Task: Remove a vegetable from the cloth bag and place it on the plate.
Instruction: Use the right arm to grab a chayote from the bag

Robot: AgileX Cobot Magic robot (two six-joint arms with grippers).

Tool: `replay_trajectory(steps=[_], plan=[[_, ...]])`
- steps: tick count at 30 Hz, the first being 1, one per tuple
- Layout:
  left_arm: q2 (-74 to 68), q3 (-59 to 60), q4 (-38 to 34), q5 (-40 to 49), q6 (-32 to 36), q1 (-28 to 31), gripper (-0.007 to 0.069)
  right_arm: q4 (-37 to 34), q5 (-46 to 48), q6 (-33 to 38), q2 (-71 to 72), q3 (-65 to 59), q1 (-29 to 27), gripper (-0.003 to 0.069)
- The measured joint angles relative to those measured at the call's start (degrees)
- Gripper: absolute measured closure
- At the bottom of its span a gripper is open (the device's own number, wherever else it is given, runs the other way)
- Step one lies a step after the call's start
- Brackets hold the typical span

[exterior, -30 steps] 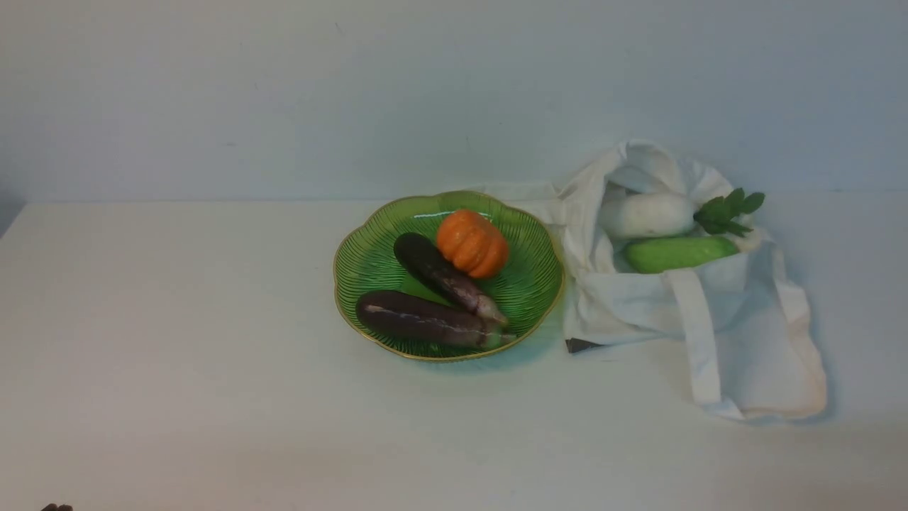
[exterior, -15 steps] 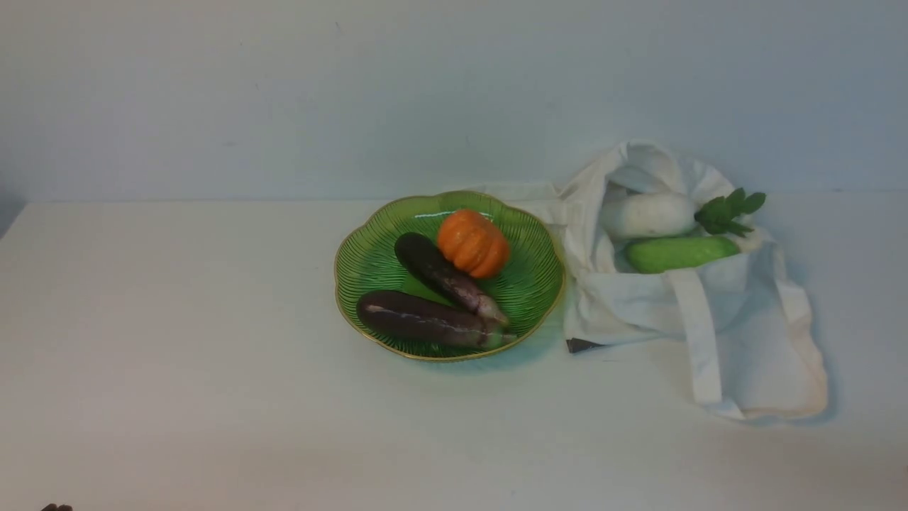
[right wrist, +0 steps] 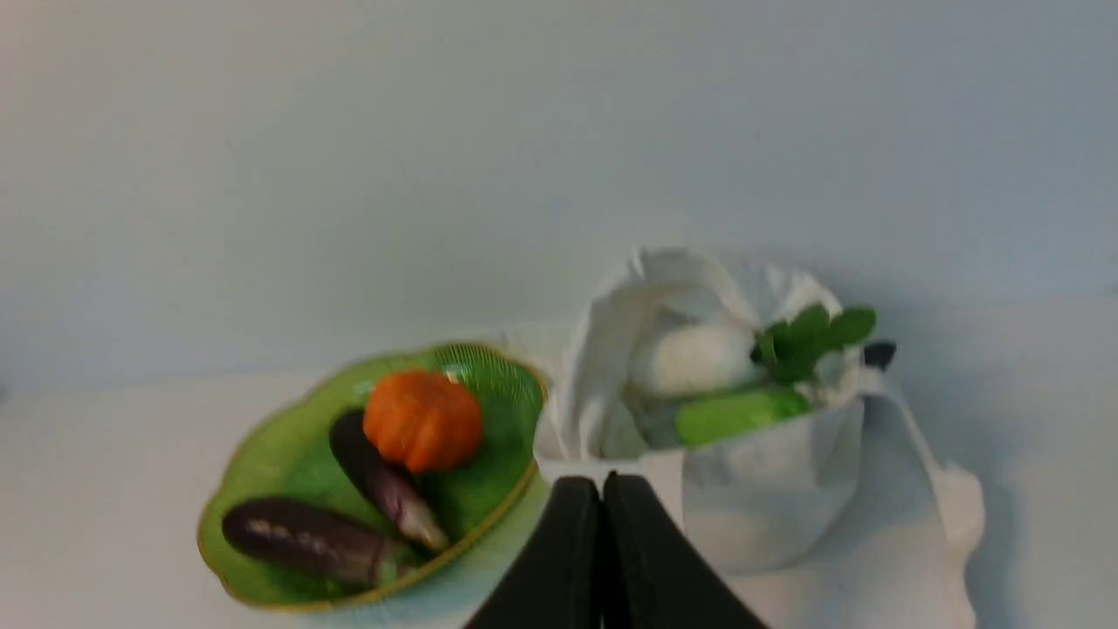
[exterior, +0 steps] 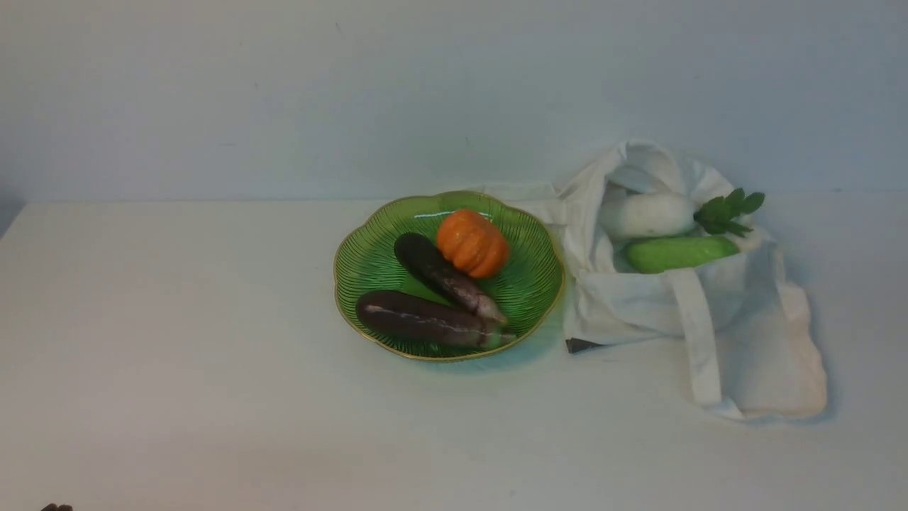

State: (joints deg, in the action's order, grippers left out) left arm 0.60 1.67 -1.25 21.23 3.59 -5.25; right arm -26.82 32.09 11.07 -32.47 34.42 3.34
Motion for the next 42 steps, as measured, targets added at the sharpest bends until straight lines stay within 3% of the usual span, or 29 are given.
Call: replay_trajectory(steps=[12,19,24,28,31,34,38,42], plan=[[0.0,0.0,0.0,0.0,0.0,0.0,0.0629,0.43,4.49,4.23,-49.24,26.13,0.0,0.0662],[0.0,0.0,0.0,0.0,0.0,0.0,0.0629,1.52,5.14,6.47,-64.41,36.56,0.0,0.0618],[0.0,0.0,0.0,0.0,0.0,0.0,0.0629,3.7,5.47,7.55,-73.31,42.43,0.0,0.052],[0.0,0.0,0.0,0.0,0.0,0.0,0.0629,5.44,6.57,8.22,-77.31,44.19,0.0,0.0392],[0.0,0.0,0.0,0.0,0.0,0.0,0.0629,7.43,6.44,8.7,-78.1,44.47,0.0,0.023],[0.0,0.0,0.0,0.0,0.0,0.0,0.0629,7.77,5.45,9.05,-78.1,44.59,0.0,0.015],[0.0,0.0,0.0,0.0,0.0,0.0,0.0629,7.9,4.21,9.05,-78.43,44.59,0.0,0.0083],[0.0,0.0,0.0,0.0,0.0,0.0,0.0629,7.9,3.0,9.26,-79.63,44.59,0.0,0.0075]])
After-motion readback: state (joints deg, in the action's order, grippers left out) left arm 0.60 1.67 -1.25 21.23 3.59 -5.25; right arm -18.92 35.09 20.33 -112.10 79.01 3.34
